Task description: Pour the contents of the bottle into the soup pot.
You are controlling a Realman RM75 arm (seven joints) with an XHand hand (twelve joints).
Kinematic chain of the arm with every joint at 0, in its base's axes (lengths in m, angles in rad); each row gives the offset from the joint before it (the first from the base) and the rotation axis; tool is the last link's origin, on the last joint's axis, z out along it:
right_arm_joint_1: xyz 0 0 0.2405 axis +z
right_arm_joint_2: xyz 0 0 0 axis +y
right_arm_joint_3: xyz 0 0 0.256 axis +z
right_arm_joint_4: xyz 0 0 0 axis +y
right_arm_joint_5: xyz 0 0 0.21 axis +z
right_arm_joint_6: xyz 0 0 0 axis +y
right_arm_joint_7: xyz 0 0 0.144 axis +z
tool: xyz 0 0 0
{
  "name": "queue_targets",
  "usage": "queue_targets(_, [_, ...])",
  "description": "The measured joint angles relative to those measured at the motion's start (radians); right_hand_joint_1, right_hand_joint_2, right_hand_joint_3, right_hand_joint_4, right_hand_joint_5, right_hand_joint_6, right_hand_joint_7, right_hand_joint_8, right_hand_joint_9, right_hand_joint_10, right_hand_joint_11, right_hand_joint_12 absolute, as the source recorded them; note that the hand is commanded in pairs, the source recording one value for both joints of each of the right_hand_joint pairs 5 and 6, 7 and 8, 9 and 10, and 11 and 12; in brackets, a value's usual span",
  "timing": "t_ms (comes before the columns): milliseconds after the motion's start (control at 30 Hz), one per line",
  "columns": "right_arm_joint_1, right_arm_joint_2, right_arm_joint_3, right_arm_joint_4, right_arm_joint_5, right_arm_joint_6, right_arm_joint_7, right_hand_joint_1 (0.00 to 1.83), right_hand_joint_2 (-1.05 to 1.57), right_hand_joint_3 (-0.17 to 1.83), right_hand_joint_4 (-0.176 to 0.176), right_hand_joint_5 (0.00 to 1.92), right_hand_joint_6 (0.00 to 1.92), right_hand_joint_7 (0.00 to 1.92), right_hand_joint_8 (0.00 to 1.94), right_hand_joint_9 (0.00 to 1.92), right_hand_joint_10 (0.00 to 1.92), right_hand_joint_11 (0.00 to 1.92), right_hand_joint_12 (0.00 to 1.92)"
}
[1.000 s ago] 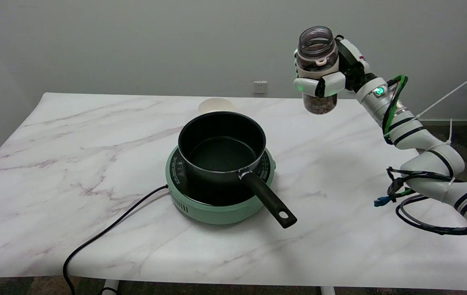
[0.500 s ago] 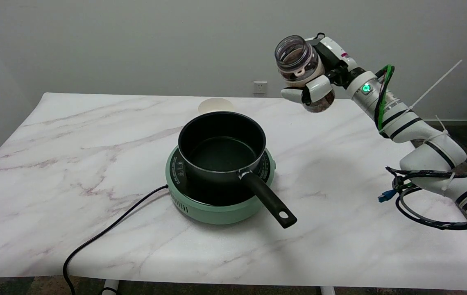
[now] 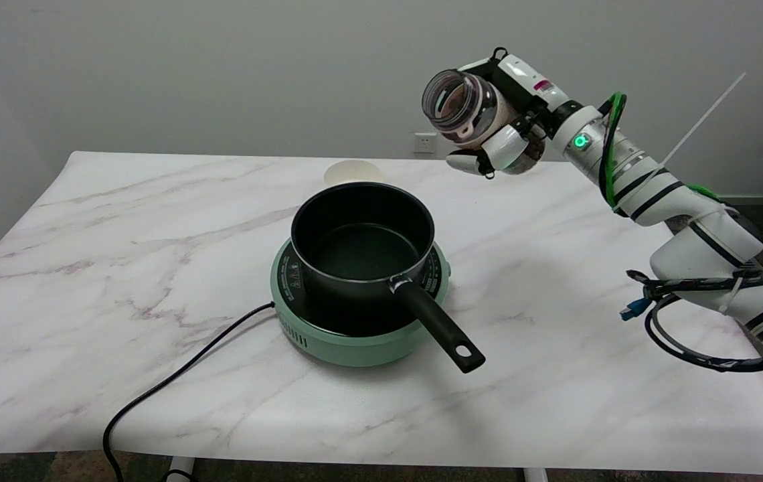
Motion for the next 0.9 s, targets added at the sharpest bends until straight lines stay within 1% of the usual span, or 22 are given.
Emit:
queue_targets(467, [-0.004, -0.002, -0.046, 0.101, -0.124, -0.078, -0.002, 1.55, 0.36, 1.23, 0.000, 1.46, 1.46, 1.40, 1.40, 1.32, 1.32, 1.12, 1.12])
queue_targets(900, [-0.008, -0.014, -0.099, 0.170, -0.306, -0.129, -0.001, 1.56, 0.35, 1.25, 0.000, 1.46, 1.46, 1.40, 1.40, 1.32, 1.32, 1.12, 1.12])
